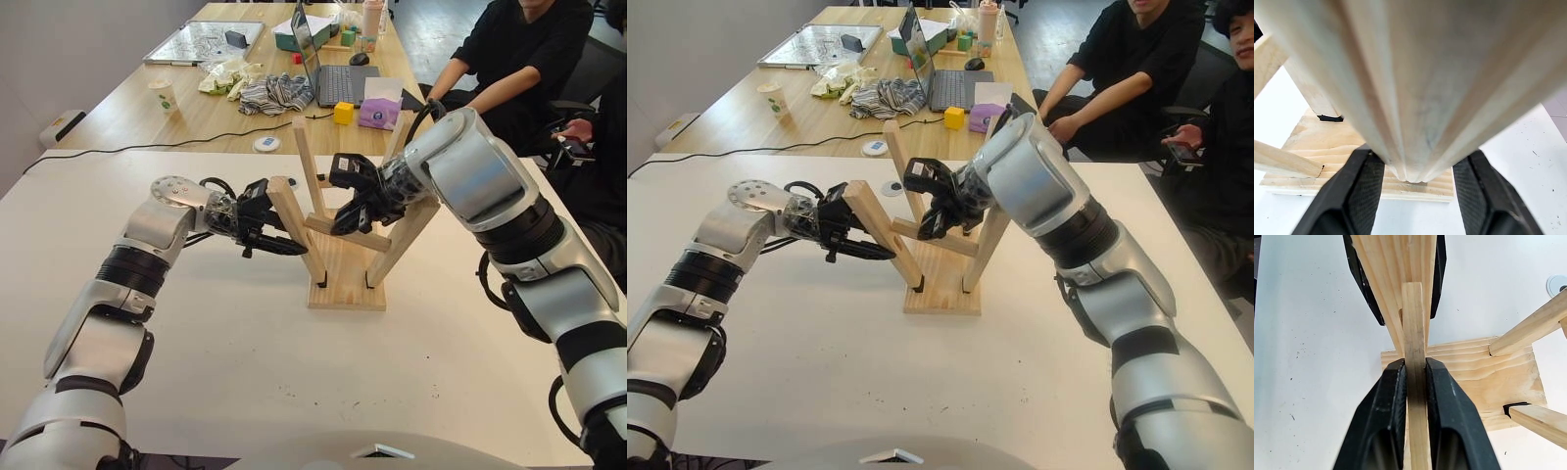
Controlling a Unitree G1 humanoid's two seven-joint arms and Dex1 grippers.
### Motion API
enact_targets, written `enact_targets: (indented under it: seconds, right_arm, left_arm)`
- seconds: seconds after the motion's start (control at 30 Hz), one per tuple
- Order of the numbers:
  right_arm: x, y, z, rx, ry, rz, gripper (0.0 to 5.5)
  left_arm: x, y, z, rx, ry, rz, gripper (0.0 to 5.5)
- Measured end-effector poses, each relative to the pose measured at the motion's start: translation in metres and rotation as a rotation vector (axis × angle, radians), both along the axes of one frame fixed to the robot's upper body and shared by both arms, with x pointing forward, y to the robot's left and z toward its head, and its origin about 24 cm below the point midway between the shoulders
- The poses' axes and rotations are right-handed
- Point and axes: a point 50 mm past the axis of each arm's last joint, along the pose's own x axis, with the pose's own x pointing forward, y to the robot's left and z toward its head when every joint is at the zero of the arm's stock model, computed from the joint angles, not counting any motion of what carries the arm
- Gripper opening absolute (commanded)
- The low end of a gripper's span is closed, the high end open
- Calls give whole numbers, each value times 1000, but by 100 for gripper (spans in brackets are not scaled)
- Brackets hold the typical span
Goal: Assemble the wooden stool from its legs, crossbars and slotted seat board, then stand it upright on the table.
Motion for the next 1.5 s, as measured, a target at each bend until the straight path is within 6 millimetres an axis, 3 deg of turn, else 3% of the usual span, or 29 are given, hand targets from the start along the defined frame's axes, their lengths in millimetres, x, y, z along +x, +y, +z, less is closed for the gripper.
enact_targets:
  seconds: [0.27,0.9,1.03,1.43,1.5]
  right_arm:
    - [-8,-3,-6,-60,-91,98,40]
    - [-4,0,-17,-99,-109,120,40]
    - [-3,4,-30,-137,-106,132,40]
    - [-3,4,-31,-131,-91,117,40]
    - [-3,3,-31,-101,-64,74,95]
  left_arm:
    - [0,-5,-1,3,-2,-13,201]
    - [0,-4,-5,3,2,12,201]
    - [-1,-9,-7,10,2,0,201]
    - [1,-13,-3,25,-12,-9,201]
    - [2,-14,-2,34,-12,-11,201]
